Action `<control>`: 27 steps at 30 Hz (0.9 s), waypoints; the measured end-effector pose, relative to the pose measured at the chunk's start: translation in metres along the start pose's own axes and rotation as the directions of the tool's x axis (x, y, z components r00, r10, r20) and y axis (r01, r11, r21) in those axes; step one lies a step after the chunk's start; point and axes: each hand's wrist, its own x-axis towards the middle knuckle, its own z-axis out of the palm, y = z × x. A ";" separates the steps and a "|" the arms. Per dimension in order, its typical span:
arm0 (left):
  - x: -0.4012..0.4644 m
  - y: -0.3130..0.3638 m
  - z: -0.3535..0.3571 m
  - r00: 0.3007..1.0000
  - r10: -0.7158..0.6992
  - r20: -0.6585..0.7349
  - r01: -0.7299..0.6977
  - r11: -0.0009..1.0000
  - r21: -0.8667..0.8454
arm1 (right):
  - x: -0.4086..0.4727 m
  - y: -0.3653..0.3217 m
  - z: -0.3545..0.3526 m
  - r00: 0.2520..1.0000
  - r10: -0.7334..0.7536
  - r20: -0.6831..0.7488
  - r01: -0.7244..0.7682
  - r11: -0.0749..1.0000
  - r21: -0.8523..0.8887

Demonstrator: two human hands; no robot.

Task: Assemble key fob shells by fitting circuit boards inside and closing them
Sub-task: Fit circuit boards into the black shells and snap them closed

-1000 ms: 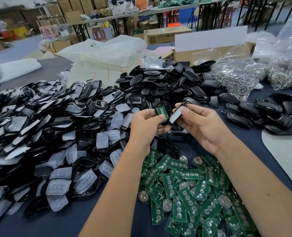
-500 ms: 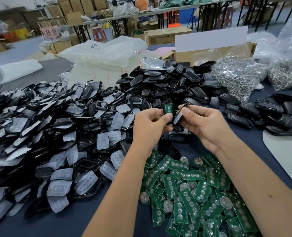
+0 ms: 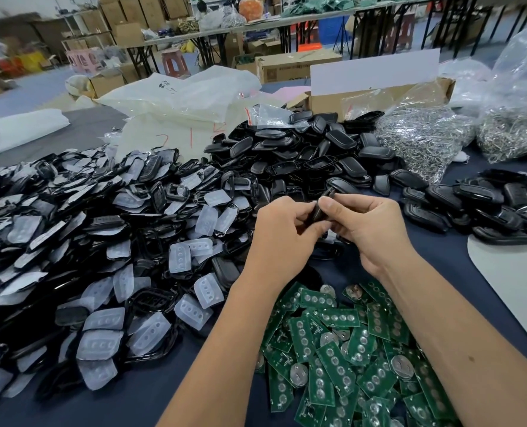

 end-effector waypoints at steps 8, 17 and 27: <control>0.001 -0.001 0.003 0.999 -0.028 -0.033 0.031 0.995 0.093 | 0.001 0.007 -0.003 0.986 -0.135 -0.096 0.096 0.937 -0.335; 0.001 -0.009 -0.002 0.994 -0.105 -0.009 0.105 0.994 0.011 | 0.005 0.003 -0.015 0.984 -0.142 0.103 0.171 0.907 -0.386; 0.003 -0.010 -0.006 0.998 -0.042 0.039 0.041 0.999 0.033 | 0.009 0.003 -0.022 0.937 -0.163 0.308 0.265 0.906 -0.329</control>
